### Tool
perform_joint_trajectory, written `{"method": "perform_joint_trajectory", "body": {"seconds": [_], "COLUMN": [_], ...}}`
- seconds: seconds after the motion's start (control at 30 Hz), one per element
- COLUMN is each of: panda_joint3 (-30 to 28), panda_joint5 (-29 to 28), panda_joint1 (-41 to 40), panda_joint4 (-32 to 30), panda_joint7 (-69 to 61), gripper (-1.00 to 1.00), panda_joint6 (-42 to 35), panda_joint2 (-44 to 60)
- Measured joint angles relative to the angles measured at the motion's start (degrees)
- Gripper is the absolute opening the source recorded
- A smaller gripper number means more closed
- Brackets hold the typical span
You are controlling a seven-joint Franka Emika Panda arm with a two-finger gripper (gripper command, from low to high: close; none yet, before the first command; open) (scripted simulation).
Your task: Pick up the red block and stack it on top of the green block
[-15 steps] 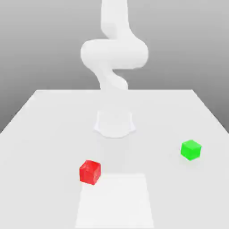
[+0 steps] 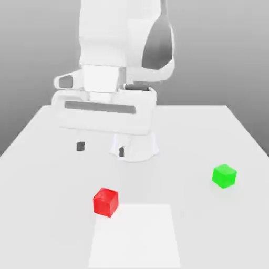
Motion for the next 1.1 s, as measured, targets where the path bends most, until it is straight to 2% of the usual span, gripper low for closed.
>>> {"method": "perform_joint_trajectory", "body": {"seconds": [0.1,0.27,0.3,0.53,0.8,1.1], "panda_joint3": [-0.93,0.71,1.25,1.48,1.11,11.16], "panda_joint5": [0.94,3.66,3.87,3.67,1.44,6.71], "panda_joint1": [-0.86,-2.31,-2.8,-3.08,-2.93,14.38], "panda_joint4": [-3.69,-3.19,-2.94,-2.9,-4.98,-4.5], "panda_joint7": [0.49,-1.16,-1.34,-1.16,0.34,-7.52], "gripper": [0.0,0.0,-1.0,-1.0,-1.0,-1.0], "panda_joint6": [8.07,18.26,19.89,20.25,7.46,2.49], "panda_joint2": [10.65,22.96,24.86,25.26,10.39,5.58]}}
